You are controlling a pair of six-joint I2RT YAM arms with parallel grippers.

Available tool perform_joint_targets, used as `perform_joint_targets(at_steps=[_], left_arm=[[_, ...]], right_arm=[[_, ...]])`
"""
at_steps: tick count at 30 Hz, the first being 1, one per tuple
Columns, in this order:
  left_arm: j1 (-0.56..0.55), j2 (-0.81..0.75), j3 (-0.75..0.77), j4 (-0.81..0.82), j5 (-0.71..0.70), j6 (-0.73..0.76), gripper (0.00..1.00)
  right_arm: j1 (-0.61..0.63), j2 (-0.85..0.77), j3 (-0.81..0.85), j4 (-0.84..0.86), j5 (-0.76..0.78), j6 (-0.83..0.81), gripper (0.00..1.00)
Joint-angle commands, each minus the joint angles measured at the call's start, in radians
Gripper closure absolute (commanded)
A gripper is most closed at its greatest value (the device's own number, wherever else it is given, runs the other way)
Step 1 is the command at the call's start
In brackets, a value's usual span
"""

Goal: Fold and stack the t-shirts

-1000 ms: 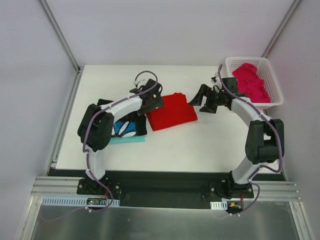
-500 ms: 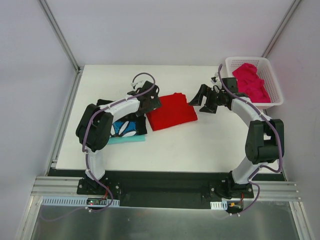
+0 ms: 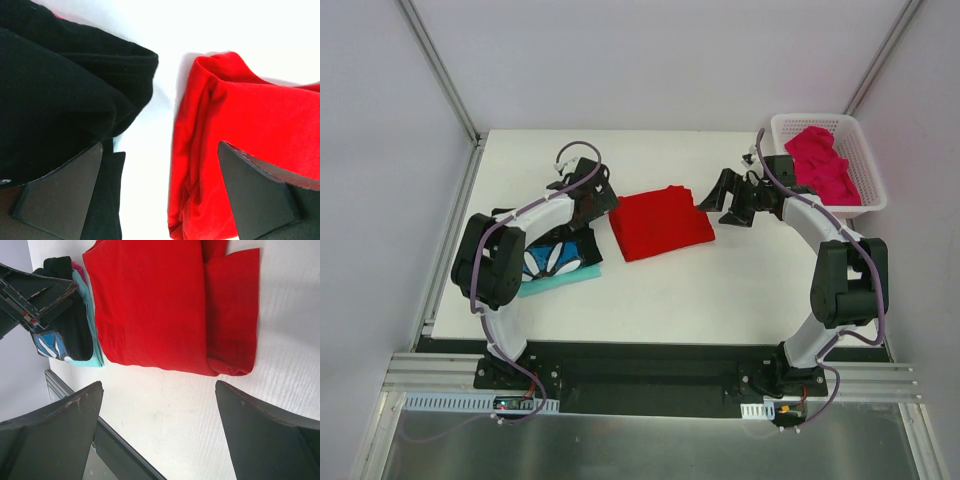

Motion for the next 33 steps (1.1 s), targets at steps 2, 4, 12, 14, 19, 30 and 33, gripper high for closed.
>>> perform_joint_targets(at_steps=[2, 4, 12, 14, 19, 30, 33], left_arm=[[-0.015, -0.044, 0.049, 0.021, 0.090, 0.039, 0.01], [-0.020, -0.046, 0.055, 0.056, 0.127, 0.036, 0.01], [-0.037, -0.038, 0.031, 0.126, 0.207, -0.010, 0.01], [-0.037, -0.034, 0.012, 0.133, 0.207, -0.019, 0.00], [-0.040, -0.029, -0.057, 0.185, 0.213, -0.047, 0.01], [-0.046, 0.003, -0.084, 0.240, 0.238, -0.077, 0.01], [-0.049, 0.020, -0.101, 0.264, 0.230, -0.082, 0.01]], right_arm=[[0.009, 0.006, 0.031, -0.004, -0.024, 0.009, 0.02], [0.011, 0.004, 0.039, -0.007, -0.022, 0.009, 0.02], [0.012, -0.002, 0.042, -0.021, -0.016, -0.001, 0.02], [0.012, -0.002, 0.044, -0.023, -0.015, -0.002, 0.02], [0.011, 0.015, 0.048, -0.020, -0.016, 0.001, 0.02], [0.012, 0.026, 0.048, -0.018, -0.018, -0.001, 0.02], [0.012, 0.024, 0.048, -0.017, -0.019, -0.001, 0.02]])
